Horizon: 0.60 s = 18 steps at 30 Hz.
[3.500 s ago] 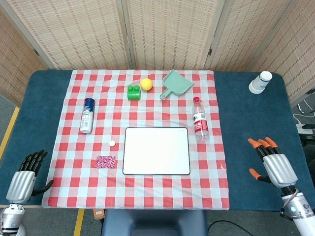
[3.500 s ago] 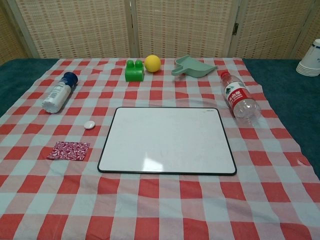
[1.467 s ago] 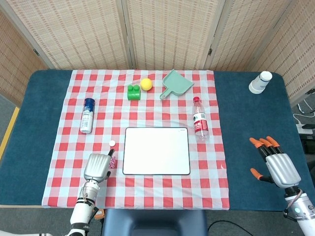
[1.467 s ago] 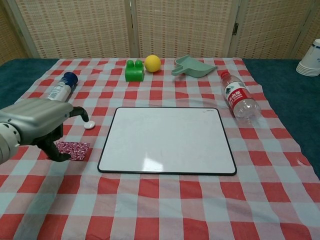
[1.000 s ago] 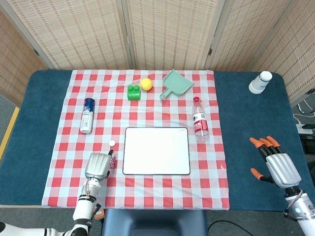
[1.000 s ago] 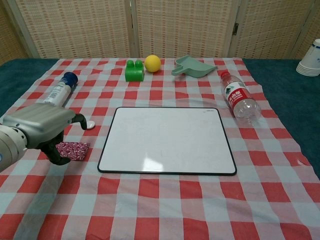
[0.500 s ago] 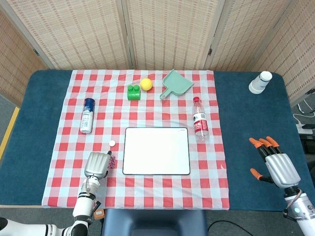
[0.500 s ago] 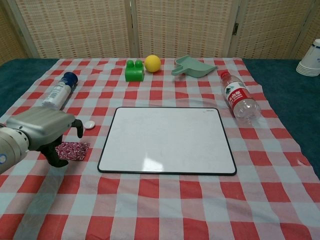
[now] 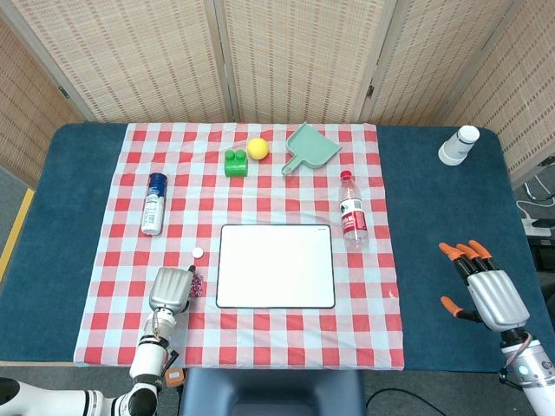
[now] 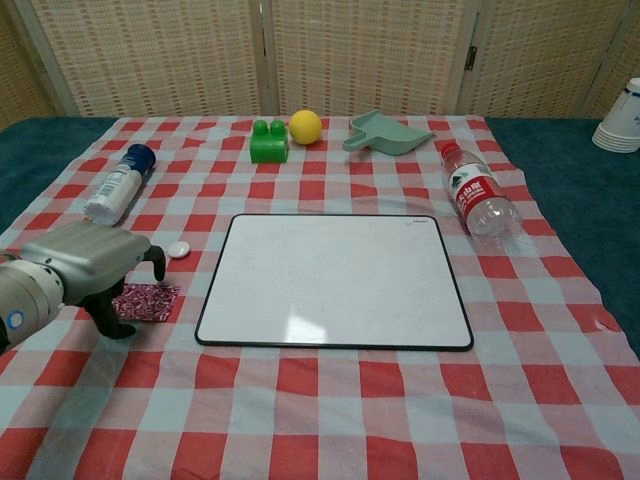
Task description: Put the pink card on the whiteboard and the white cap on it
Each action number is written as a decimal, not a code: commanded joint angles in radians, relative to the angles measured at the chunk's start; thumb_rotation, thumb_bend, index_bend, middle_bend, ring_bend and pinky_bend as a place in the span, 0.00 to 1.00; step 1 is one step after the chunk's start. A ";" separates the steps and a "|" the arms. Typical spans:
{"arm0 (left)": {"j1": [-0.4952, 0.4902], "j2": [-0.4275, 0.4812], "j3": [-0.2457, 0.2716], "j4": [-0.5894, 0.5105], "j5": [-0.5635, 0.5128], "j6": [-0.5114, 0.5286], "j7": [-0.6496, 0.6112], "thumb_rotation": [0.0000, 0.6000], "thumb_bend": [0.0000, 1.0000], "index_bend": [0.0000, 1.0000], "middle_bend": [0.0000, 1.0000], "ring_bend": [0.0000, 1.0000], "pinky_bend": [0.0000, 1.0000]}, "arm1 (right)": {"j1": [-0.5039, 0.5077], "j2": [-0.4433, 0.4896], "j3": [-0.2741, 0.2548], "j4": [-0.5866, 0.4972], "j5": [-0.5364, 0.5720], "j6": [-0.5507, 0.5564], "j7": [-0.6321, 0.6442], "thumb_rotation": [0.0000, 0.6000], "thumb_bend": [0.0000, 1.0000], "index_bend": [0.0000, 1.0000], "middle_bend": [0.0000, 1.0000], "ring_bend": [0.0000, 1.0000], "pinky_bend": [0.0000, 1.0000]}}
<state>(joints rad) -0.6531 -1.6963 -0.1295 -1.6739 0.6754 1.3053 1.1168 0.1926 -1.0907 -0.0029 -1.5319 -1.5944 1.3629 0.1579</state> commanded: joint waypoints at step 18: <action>-0.052 0.015 -0.008 0.000 -0.098 0.005 0.036 1.00 0.25 0.34 1.00 1.00 1.00 | -0.001 0.000 0.002 0.001 0.003 0.002 0.000 1.00 0.21 0.02 0.14 0.00 0.07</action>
<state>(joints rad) -0.7042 -1.6810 -0.1375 -1.6753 0.5786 1.3097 1.1526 0.1916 -1.0909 -0.0012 -1.5312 -1.5918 1.3652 0.1582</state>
